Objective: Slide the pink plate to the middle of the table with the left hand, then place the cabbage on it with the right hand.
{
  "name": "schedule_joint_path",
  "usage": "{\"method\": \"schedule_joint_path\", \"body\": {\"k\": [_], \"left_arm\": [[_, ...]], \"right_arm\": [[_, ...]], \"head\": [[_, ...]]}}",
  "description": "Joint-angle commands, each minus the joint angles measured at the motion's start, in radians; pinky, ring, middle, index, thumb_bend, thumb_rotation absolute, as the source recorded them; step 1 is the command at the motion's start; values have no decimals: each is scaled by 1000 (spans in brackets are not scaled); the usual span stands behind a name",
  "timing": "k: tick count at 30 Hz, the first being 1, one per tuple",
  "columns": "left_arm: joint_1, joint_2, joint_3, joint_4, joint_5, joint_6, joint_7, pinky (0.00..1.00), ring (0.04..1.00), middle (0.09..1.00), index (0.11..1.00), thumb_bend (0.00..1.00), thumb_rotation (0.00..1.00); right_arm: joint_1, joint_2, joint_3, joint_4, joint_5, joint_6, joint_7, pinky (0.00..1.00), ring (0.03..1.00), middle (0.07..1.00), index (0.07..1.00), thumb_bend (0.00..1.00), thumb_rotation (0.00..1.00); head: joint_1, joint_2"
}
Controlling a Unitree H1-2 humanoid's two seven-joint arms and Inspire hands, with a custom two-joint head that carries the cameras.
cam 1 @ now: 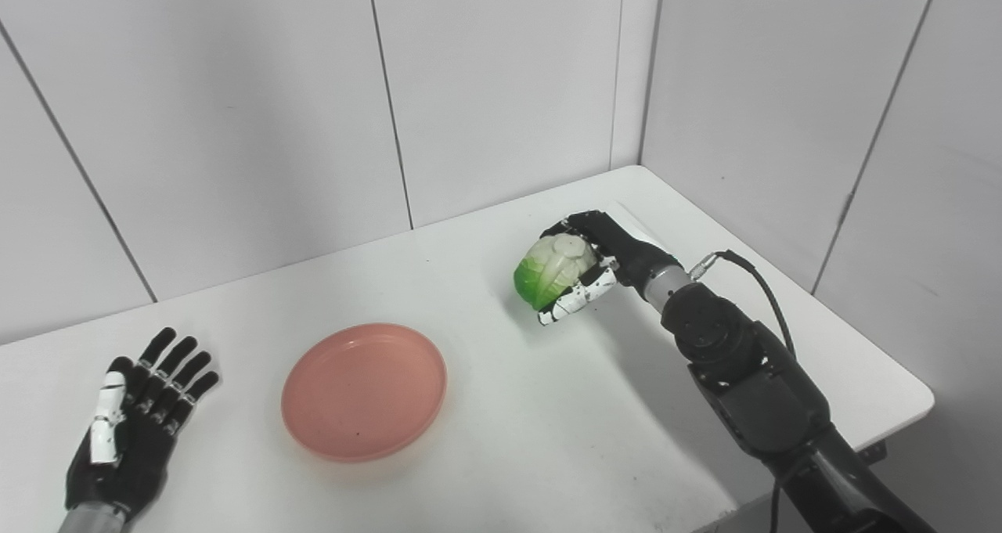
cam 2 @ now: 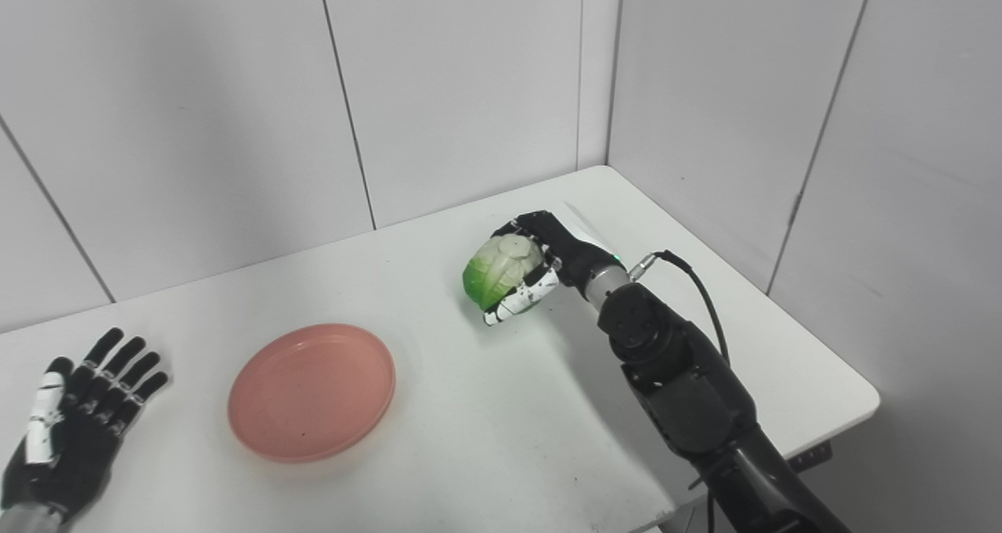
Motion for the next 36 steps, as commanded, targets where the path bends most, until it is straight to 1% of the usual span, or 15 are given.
{"method": "schedule_joint_path", "body": {"k": [1, 2, 3, 4, 5, 6, 9, 10, 11, 14, 18, 22, 26, 31, 36], "left_arm": [[105, -62, -28, -19, 29, 104, 60, 868, 892, 899, 882, 467, 938], [113, -70, -31, -45, 29, 121, 76, 871, 894, 900, 880, 463, 935], [122, -81, -37, -79, 32, 138, 92, 871, 894, 900, 880, 463, 935], [131, -89, -45, -111, 37, 152, 106, 879, 901, 908, 888, 447, 966], [138, -98, -53, -138, 42, 163, 120, 883, 905, 911, 892, 439, 983], [146, -107, -61, -167, 46, 177, 136, 885, 907, 914, 895, 432, 993], [163, -133, -76, -235, 50, 221, 181, 901, 921, 930, 915, 415, 1000], [166, -141, -79, -251, 48, 234, 192, 910, 929, 938, 923, 398, 1000], [169, -150, -84, -268, 52, 246, 207, 912, 931, 939, 924, 395, 1000], [174, -171, -95, -299, 66, 269, 246, 914, 932, 939, 926, 385, 1000], [170, -184, -111, -305, 69, 273, 259, 931, 943, 952, 942, 375, 1000], [167, -194, -120, -312, 83, 284, 274, 936, 948, 960, 949, 369, 1000], [164, -196, -129, -311, 92, 281, 285, 921, 941, 955, 949, 372, 1000], [161, -195, -131, -311, 99, 282, 284, 917, 942, 956, 950, 376, 1000], [164, -195, -133, -320, 101, 288, 289, 917, 937, 950, 947, 383, 1000]], "right_arm": [[-66, 6, 5, -53, 9, -31, 6, 363, 427, 466, 508, 528, 0], [-69, 10, 7, -56, 17, -37, 10, 356, 427, 467, 505, 529, 0], [-76, 22, 12, -56, 26, -43, 14, 355, 427, 467, 505, 529, 0], [-83, 35, 20, -57, 32, -47, 17, 352, 424, 465, 508, 528, 0], [-88, 43, 27, -57, 35, -50, 20, 349, 422, 464, 511, 528, 0], [-96, 55, 36, -56, 37, -50, 23, 345, 419, 462, 513, 527, 0], [-116, 84, 62, -47, 43, -53, 34, 346, 414, 457, 519, 526, 0], [-122, 93, 69, -44, 44, -54, 38, 342, 412, 456, 519, 526, 0], [-131, 106, 85, -38, 43, -59, 43, 341, 411, 455, 519, 526, 0], [-156, 140, 128, -25, 34, -59, 56, 336, 411, 454, 520, 526, 0], [-185, 180, 177, 12, 29, -77, 66, 331, 409, 452, 523, 524, 0], [-207, 217, 208, 83, 21, -117, 59, 343, 414, 450, 521, 525, 0], [-225, 247, 233, 149, 4, -140, 51, 330, 399, 442, 527, 524, 0], [-233, 278, 238, 216, -4, -176, 42, 343, 406, 447, 525, 524, 0], [-244, 294, 258, 285, -36, -220, 28, 335, 397, 442, 524, 524, 0]], "head": [[32, 1], [37, 1], [74, 4], [79, 5], [113, 7], [125, 8], [189, 13], [195, 13], [222, 14], [256, 17], [293, 20], [307, 23], [308, 26], [306, 31], [302, 35]]}}
